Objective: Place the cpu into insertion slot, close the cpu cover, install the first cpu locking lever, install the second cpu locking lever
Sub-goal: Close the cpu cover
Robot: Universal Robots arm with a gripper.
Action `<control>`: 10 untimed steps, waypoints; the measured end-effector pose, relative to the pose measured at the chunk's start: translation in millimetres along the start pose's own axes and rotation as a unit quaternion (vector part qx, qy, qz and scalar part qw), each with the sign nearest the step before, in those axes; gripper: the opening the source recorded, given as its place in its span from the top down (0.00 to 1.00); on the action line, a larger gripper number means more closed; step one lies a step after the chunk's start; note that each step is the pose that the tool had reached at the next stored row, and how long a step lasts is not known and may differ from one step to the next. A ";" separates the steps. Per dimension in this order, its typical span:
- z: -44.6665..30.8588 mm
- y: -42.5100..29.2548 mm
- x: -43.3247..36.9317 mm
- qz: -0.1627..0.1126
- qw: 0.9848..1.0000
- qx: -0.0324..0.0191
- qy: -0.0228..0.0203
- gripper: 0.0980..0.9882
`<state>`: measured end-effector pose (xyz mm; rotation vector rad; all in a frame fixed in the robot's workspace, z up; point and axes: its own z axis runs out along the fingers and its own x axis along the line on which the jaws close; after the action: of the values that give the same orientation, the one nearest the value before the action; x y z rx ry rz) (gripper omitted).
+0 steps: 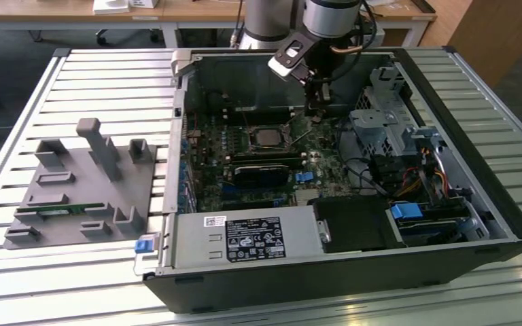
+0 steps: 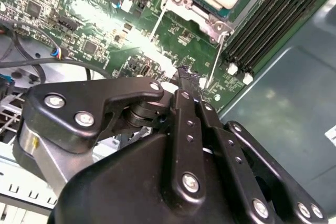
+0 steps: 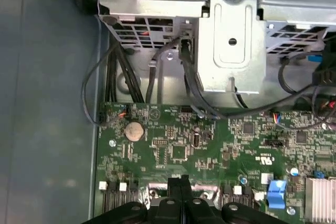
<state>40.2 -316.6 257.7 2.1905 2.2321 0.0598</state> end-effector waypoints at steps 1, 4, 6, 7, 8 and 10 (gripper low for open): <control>0.5 1.4 0.5 0.000 1.000 0.000 0.000 0.99; 1.5 7.2 0.9 0.000 1.000 0.001 0.000 0.99; 2.1 11.6 1.1 0.000 1.000 0.002 0.000 0.99; 2.4 13.8 1.2 0.000 1.000 0.002 0.000 0.99; 2.9 15.5 1.4 0.000 1.000 0.003 0.000 0.99; 4.3 17.7 1.6 0.000 1.000 0.004 0.000 0.99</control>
<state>58.1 -314.6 254.1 2.1946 2.2359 0.0518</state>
